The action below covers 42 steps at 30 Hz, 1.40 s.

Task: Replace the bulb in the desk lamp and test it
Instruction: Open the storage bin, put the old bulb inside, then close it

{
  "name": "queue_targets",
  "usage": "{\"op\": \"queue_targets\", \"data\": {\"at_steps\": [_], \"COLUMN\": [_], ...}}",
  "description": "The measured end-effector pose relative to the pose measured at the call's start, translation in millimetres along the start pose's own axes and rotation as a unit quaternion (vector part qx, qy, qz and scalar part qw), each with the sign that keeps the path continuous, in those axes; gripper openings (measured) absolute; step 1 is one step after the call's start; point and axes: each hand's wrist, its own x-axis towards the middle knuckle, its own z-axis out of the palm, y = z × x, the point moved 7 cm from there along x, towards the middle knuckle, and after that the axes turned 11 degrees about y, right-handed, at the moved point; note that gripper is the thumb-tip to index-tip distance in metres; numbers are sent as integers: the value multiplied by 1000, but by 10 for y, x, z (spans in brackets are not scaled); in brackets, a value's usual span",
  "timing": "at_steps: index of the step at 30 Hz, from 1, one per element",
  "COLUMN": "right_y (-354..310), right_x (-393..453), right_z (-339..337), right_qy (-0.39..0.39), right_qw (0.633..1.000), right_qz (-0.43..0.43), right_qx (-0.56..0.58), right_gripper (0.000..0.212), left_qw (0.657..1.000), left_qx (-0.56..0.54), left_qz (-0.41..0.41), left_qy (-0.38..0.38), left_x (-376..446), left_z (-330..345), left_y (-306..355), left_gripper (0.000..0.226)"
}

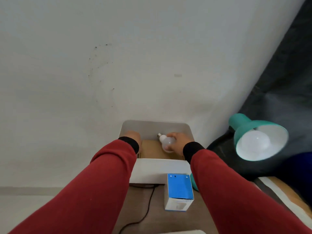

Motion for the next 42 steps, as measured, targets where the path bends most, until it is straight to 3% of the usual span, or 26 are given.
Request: {"op": "queue_targets", "data": {"at_steps": [8, 13, 21, 28, 37, 42], "right_y": [-4, -94, -261, -371, -478, -192], "right_x": [87, 73, -64, -447, -1460, -1988], "right_z": [94, 31, -202, -481, -782, -565], "right_qy": [-19, -37, -28, -16, 7, -4], "right_qw": [998, 992, 958, 956, 959, 958], "right_qz": [-21, -36, -59, -54, -76, -63], "right_qx": [-48, -119, -278, -287, -274, -281], "right_gripper": [59, 73, 46, 51, 43, 50], "left_qw": [1000, 1000, 998, 998, 994, 997], "left_qx": [16, 27, 61, 56, 55, 35], "left_qz": [-4, 0, 24, 23, 7, -3], "left_qy": [-13, -13, -6, 31, 92, 67], "left_x": [17, 11, -56, -363, -1280, -1842], "left_z": [110, 89, -114, -474, -1019, -865], "left_y": [-2, 4, 60, 38, 50, 81], "left_gripper": [27, 27, 30, 31, 30, 31]}}
